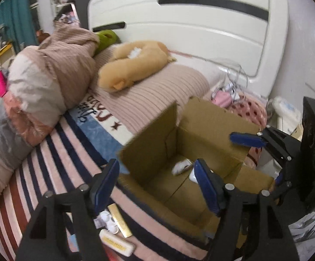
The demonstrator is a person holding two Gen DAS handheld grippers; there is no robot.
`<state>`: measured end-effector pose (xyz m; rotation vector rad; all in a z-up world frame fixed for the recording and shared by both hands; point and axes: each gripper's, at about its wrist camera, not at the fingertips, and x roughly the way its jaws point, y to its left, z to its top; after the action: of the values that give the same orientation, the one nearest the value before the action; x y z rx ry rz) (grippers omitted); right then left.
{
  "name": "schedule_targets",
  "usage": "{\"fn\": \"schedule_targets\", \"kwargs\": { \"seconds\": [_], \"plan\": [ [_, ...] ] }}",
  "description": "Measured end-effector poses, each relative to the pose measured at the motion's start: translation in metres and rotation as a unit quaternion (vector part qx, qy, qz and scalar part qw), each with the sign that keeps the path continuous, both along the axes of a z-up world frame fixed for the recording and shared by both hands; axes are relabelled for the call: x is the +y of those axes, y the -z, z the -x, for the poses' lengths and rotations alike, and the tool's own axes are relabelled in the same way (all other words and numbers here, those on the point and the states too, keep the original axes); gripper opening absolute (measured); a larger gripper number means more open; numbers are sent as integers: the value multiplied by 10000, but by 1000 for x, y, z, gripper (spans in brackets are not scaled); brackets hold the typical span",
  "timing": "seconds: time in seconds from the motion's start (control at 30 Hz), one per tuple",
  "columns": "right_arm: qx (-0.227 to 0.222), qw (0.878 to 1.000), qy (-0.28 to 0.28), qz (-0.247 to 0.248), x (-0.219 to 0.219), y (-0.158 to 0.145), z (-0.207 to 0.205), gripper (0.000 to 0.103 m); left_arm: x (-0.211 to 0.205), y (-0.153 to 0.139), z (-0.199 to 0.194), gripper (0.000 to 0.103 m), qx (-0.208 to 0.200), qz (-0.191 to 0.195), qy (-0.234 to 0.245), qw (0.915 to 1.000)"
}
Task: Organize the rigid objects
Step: 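Drop the earbuds case into the box with the right tool while the left drops the tape, then grasp the light-blue square device with the right tool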
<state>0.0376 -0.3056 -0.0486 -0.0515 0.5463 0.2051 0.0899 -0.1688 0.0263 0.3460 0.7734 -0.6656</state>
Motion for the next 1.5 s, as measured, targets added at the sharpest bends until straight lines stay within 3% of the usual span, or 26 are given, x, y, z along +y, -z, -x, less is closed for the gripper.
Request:
{"fn": "schedule_targets", "kwargs": {
  "seconds": [0.1, 0.27, 0.37, 0.47, 0.57, 0.77, 0.9, 1.07, 1.13, 1.23, 1.37, 1.43, 1.5],
  "plan": [
    [-280, 9994, -44, 185, 16, -15, 10, 103, 33, -12, 4, 69, -91, 213, -254, 9994],
    [-595, 9972, -245, 393, 61, -32, 19, 103, 97, -18, 15, 69, -280, 392, -744, 9961],
    [-600, 9951, -659, 440, 96, -37, 18, 103, 143, -11, 23, 70, -332, 553, -1114, 9917],
    [-285, 9903, -1295, 414, 130, -31, 14, 103, 182, 6, 32, 75, -479, 553, -1357, 9880],
    [191, 9858, -1613, 421, 164, -14, 2, 103, 222, 31, 33, 75, -271, 628, -1720, 9827],
    [1067, 9703, -2129, 413, 214, 50, -30, 102, 283, 78, 47, 75, -118, 819, -2279, 9702],
    [1525, 9652, -2109, 257, 227, 94, -58, 76, 306, 102, 54, 75, 49, 907, -2467, 9648],
    [1628, 9611, -2229, -114, 241, 110, -74, 64, 328, 121, 55, 75, 204, 1014, -2715, 9569],
    [1543, 9567, -2460, -192, 252, 108, -71, 64, 335, 124, 54, 75, 261, 1127, -2752, 9544],
    [1806, 9381, -2911, -518, 271, 112, -79, 64, 343, 128, 51, 75, 344, 1208, -2778, 9524],
    [1885, 9391, -2853, -353, 285, 123, -80, 65, 356, 132, 50, 75, 341, 1144, -2956, 9478],
    [2058, 9326, -2928, -471, 288, 129, -83, 77, 363, 136, 49, 75, 385, 1170, -3014, 9455],
    [2128, 9355, -2780, -473, 290, 133, -86, 82, 367, 139, 49, 75, 431, 1200, -3046, 9439]
  ]
}}
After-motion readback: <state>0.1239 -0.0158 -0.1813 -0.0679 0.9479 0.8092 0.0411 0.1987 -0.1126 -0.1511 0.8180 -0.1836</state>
